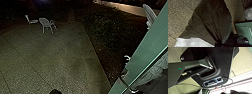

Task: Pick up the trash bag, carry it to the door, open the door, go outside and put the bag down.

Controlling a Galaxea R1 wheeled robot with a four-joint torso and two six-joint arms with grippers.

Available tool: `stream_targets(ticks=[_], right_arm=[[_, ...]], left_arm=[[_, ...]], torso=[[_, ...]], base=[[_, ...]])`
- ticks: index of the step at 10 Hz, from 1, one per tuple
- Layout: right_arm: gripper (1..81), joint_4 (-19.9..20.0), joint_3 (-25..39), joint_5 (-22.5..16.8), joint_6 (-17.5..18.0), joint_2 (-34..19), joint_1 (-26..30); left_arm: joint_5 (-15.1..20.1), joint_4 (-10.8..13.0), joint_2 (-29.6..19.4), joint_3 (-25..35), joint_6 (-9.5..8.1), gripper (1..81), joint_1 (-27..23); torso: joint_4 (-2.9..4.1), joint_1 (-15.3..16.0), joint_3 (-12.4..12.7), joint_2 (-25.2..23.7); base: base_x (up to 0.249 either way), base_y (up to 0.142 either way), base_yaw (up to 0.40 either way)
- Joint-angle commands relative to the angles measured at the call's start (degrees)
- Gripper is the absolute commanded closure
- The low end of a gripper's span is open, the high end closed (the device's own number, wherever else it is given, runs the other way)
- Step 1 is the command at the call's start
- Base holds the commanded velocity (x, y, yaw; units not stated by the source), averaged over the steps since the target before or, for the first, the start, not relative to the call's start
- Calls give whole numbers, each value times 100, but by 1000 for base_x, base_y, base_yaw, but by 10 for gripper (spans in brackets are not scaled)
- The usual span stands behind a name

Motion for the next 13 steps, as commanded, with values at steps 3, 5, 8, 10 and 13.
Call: stream_targets(ticks=[3,5,8,10,13], right_arm=[[10,-6,30,-392,-8,-58,-22],[10,-6,21,-383,-8,-41,-22],[10,-6,-14,-383,-8,-32,-31],[10,-6,-14,-383,-8,-32,-23],[10,-6,-32,-383,-8,-32,-23]], left_arm=[[556,-324,-496,-154,10,811,-678],[564,-315,-418,-181,10,811,-633],[564,-307,-400,-190,10,811,-625],[564,-315,-400,-190,11,10,-616],[564,-307,-374,-172,28,10,-616]], torso=[[0,0,0,0],[0,0,-2,0],[0,0,-2,0],[0,0,-2,2],[0,0,-2,2]], base=[[0,0,0],[0,0,0],[0,0,0],[0,0,0],[0,0,0]])
